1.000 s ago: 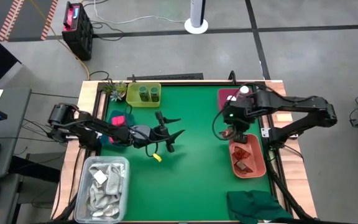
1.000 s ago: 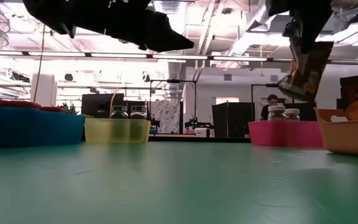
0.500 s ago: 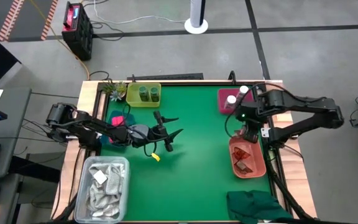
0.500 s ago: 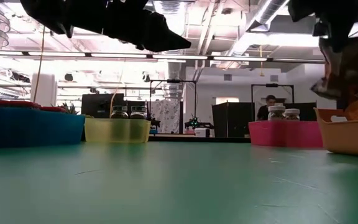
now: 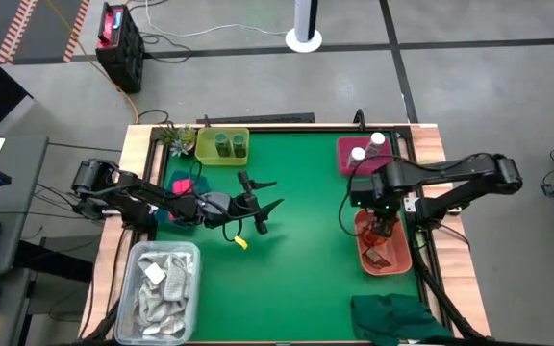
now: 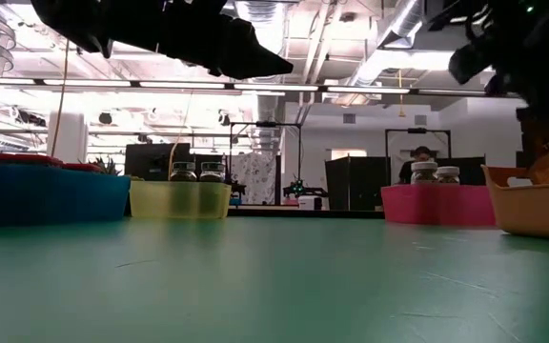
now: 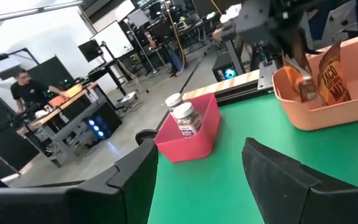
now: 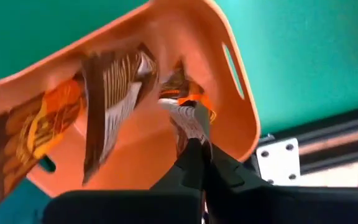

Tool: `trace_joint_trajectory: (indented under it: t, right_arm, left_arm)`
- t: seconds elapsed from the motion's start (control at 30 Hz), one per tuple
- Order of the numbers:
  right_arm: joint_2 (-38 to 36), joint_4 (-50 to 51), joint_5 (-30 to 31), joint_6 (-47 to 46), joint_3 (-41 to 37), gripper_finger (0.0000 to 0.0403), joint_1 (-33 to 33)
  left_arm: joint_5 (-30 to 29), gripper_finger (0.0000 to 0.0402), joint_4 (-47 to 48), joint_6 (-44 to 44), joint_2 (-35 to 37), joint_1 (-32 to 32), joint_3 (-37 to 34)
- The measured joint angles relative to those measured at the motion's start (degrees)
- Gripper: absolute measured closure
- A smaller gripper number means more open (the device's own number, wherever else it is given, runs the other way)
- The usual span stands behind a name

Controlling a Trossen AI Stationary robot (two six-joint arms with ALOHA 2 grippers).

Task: Sort spices by type
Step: Put the orange seasoning pack into the orange bin

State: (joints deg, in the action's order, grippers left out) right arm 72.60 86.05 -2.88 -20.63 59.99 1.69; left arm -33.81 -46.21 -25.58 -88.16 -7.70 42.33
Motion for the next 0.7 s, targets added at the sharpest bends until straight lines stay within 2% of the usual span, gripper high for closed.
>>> trace_joint_trajectory:
  t: [0.23, 0.7]
  right_arm:
    - [1.0, -6.64, 0.07, -0.56, -3.3, 0.0338, 1.84]
    - [-1.41, -4.66, 1.03, -1.74, -1.49, 0.0297, 1.11]
  left_arm:
    - [0.01, 0.0178, 0.47, 0.32, 0.17, -0.08, 0.0]
    - [0.56, 0.0178, 1.65, 4.23, 2.0, -0.24, 0.0]
